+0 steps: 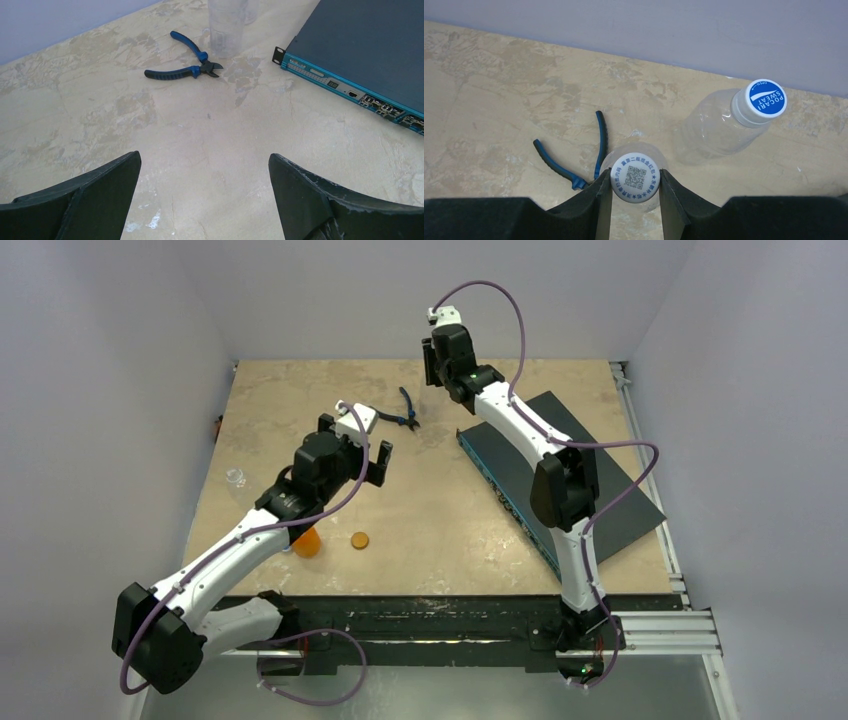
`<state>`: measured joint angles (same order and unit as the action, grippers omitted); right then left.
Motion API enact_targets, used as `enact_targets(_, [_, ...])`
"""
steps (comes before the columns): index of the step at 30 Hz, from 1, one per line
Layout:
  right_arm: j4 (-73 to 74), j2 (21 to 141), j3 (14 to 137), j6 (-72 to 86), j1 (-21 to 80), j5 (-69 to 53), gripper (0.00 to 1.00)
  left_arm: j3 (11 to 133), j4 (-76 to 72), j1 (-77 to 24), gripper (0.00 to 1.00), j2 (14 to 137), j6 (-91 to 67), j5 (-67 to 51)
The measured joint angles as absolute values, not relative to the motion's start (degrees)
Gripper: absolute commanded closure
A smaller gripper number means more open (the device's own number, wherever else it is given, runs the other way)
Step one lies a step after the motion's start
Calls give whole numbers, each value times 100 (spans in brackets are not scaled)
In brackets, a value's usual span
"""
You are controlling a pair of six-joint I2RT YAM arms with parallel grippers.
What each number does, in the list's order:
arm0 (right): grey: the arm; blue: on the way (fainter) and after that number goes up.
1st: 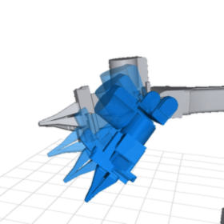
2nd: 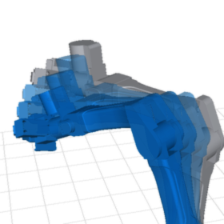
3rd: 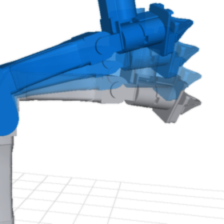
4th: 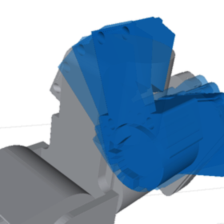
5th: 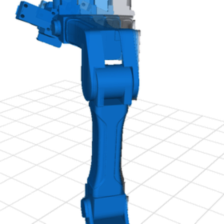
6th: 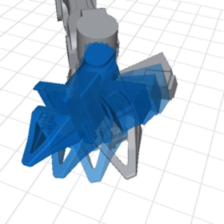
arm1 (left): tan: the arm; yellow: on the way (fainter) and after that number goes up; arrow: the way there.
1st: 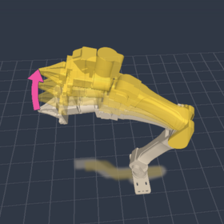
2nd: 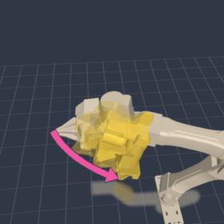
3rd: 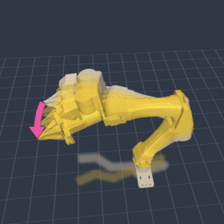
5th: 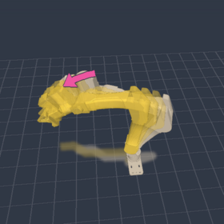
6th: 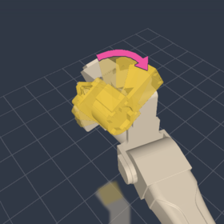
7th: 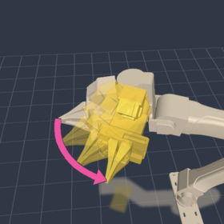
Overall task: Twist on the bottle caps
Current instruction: Place the plastic bottle at the center of the board.
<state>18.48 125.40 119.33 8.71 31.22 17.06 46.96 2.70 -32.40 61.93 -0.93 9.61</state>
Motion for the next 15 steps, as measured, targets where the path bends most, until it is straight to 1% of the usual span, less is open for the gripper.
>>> enact_targets(5, [1850, 12540, 11933, 869, 3135, 1706, 58, 4694, 270, -3225, 0, 6193, -95, 958])
enact_targets(15, [1865, 12829, 12302, 843, 3177, 1702, 56, 4694, 268, -3225, 0, 6193, -95, 937])
